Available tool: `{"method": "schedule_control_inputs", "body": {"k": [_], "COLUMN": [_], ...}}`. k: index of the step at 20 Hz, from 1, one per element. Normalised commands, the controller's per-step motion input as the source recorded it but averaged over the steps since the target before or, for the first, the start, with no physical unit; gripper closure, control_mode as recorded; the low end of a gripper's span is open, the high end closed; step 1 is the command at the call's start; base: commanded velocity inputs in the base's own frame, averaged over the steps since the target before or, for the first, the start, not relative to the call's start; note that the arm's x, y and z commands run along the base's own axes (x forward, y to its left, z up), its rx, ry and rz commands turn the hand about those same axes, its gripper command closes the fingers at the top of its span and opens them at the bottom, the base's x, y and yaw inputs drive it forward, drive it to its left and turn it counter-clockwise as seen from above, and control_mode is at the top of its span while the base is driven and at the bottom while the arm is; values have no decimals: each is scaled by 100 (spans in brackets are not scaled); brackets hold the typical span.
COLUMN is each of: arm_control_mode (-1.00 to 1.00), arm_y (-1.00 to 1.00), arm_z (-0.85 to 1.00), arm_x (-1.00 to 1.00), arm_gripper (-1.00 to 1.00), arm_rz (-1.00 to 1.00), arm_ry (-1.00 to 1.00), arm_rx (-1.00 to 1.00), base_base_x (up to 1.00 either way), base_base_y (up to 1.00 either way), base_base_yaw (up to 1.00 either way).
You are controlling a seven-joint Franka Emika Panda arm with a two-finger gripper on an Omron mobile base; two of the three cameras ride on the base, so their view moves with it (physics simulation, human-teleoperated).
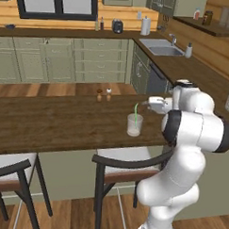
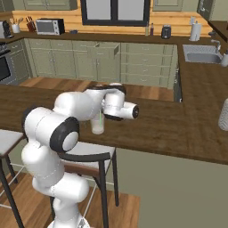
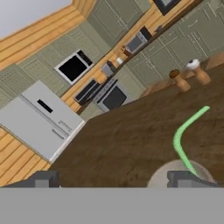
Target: Take a straw from the drawer in front and place it inside the glass cup on the dining counter.
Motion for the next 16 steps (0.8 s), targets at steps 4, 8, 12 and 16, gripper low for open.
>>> {"method": "schedule_control_inputs", "body": {"k": [4,8,12,16], "arm_control_mode": [-100,-100,-100,-100], "arm_y": [-1,0,4,8], "arm_z": [100,93,47,1], "arm_x": [-82,-72,-73,-62], "arm_gripper": [-100,-100,-100,-100], "arm_rz": [-4,-5,-8,-8], "arm_ry": [6,14,20,30], "arm_rx": [-11,-19,-27,-29], "base_base_x": [0,0,0,0], "base_base_y": [0,0,0,0], "base_base_yaw": [0,0,0,0]}}
